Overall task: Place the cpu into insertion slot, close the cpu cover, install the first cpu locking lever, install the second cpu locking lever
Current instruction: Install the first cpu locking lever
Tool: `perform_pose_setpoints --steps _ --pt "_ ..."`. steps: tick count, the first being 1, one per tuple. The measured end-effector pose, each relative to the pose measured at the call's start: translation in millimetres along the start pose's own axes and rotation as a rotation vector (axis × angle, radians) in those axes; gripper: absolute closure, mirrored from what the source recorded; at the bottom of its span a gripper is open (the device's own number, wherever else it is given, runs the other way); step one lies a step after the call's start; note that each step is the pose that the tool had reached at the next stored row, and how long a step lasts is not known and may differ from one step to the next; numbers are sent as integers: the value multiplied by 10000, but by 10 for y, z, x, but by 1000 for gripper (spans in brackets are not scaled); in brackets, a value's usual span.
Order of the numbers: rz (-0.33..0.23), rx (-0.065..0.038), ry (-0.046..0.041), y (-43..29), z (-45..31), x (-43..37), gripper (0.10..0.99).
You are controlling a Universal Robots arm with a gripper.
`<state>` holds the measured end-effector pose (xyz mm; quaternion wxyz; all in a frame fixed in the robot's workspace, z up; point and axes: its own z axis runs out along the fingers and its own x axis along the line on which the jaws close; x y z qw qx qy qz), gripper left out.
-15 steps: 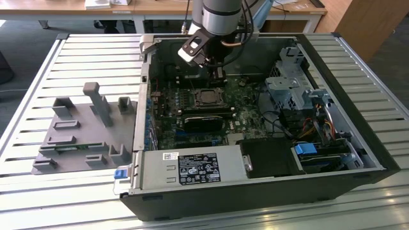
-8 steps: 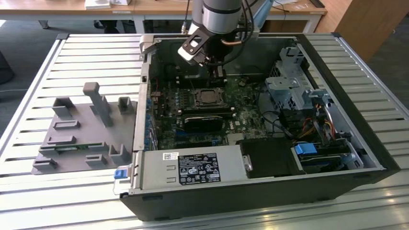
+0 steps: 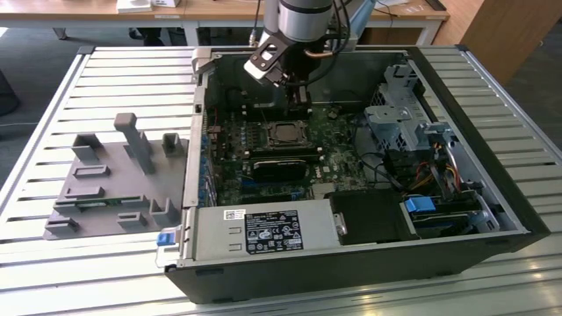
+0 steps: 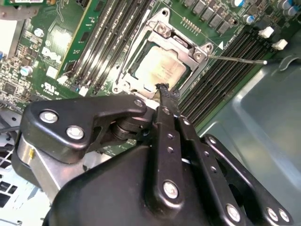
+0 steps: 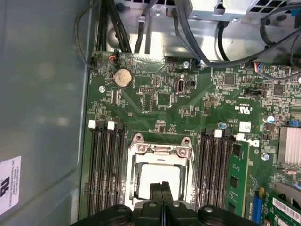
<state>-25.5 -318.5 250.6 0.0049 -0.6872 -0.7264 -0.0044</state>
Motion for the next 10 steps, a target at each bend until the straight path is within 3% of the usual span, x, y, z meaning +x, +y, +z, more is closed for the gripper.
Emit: perform_pose_setpoints --steps 5,10 --pt "-1 -13 -29 -8 -93 2 980" --pt "-2 -27 -39 -15 -244 4 980"
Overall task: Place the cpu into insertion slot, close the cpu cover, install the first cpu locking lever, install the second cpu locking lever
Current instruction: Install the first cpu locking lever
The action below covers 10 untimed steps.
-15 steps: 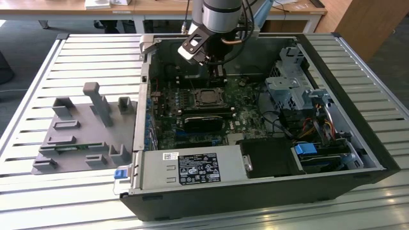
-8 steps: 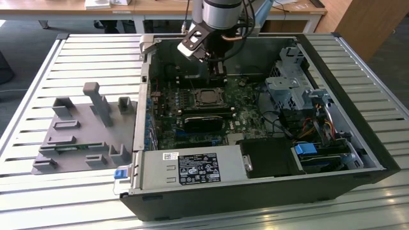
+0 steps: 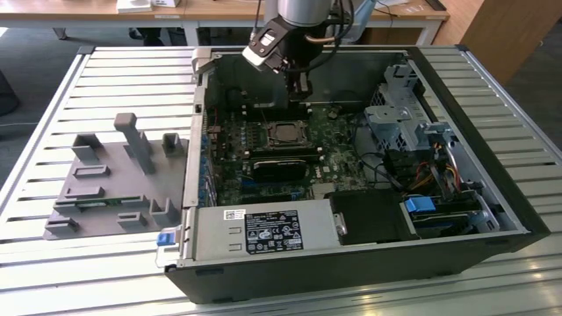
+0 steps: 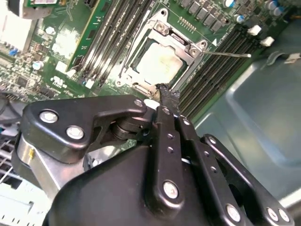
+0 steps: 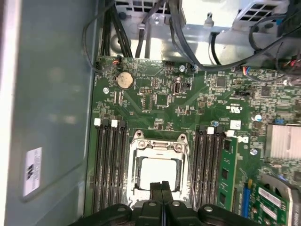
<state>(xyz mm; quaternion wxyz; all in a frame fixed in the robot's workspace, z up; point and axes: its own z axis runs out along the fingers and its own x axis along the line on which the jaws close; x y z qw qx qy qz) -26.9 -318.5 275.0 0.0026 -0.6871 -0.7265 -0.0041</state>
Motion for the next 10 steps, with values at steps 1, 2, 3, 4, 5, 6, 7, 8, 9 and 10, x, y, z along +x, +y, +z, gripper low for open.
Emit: perform_pose_setpoints --steps 1,2,3,4,5,6,7,8,9,10 --pt "1 -4 -4 -1 -28 0 980" --pt "1 -8 -5 -3 -44 1 980" --pt "-8 -11 -4 -4 -47 1 980" --pt "-50 -11 -3 -5 -46 1 980" --pt "-153 -11 -3 -5 -46 1 980" --pt "-320 -9 -3 -5 -47 1 980" --pt "-498 -7 -3 -5 -47 1 980" --pt "-677 -4 -4 -6 -47 1 980" --pt "-857 -3 -3 -6 -46 1 980" --pt "-1036 -1 -3 -6 -46 1 980"
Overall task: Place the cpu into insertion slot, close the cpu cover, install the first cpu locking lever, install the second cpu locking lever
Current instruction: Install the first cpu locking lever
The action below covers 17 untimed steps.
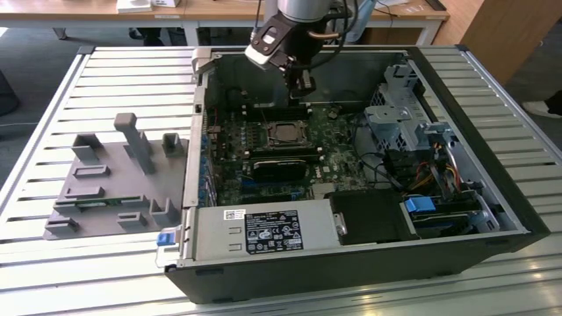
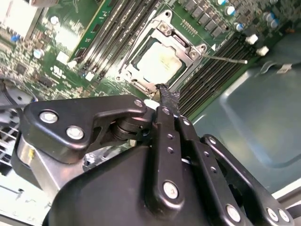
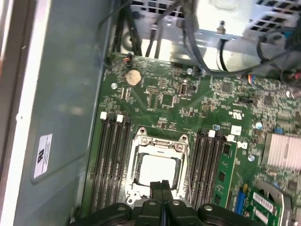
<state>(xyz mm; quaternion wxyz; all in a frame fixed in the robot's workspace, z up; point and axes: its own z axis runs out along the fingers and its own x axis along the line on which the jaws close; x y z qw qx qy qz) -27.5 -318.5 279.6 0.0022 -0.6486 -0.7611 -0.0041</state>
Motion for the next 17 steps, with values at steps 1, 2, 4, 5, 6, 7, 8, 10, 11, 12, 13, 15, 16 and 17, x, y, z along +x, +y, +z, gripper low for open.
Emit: perform_pose_setpoints --steps 1,2,4,5,6,7,8,10,11,12,13,15,16,17 --pt "-181 2 1 0 1 0 980" --pt "-360 3 2 0 2 0 980" --pt "-713 6 3 0 2 0 980" --pt "-880 7 4 0 2 0 980" --pt "-1056 9 5 0 2 0 980" --pt "-1174 9 5 0 3 0 980" --pt "-1192 10 5 0 3 0 980" --pt "-1299 11 6 1 3 0 980" --pt "-1402 12 6 1 3 0 980" --pt "-1557 14 6 0 3 0 980" --pt "-1739 15 7 0 3 0 980" --pt "-2091 17 8 1 4 0 980" --pt "-2275 19 9 0 5 0 980" --pt "-2461 21 9 1 6 0 980"
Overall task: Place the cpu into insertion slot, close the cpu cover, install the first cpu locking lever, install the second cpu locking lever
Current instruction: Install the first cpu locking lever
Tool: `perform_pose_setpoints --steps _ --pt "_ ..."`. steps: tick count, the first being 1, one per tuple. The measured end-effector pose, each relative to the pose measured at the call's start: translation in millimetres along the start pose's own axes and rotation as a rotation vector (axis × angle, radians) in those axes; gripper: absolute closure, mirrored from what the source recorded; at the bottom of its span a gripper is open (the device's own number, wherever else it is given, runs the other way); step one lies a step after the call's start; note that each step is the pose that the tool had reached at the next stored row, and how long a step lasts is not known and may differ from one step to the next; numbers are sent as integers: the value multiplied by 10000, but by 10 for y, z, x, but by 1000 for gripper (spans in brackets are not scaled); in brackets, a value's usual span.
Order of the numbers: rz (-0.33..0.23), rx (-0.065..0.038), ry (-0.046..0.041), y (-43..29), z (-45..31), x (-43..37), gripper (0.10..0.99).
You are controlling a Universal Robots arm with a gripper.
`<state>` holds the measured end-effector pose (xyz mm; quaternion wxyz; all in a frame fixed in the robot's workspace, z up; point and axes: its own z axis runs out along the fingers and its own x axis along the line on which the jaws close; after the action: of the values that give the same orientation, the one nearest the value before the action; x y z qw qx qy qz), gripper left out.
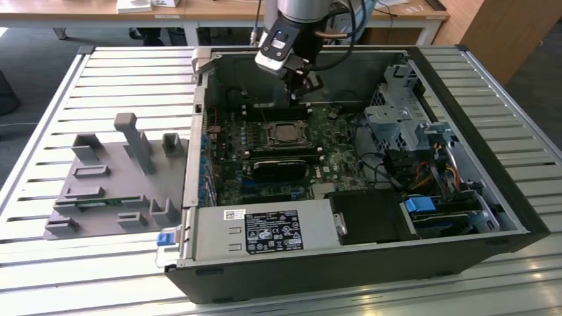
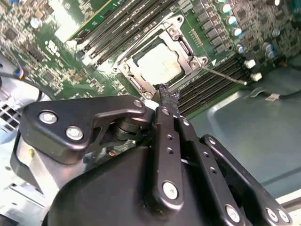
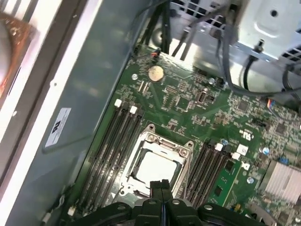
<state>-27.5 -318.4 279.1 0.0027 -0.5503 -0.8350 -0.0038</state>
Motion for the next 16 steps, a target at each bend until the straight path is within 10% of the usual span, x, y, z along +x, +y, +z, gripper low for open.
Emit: perform_pose_setpoints --steps 16 --pt "-2071 19 6 0 4 0 980"
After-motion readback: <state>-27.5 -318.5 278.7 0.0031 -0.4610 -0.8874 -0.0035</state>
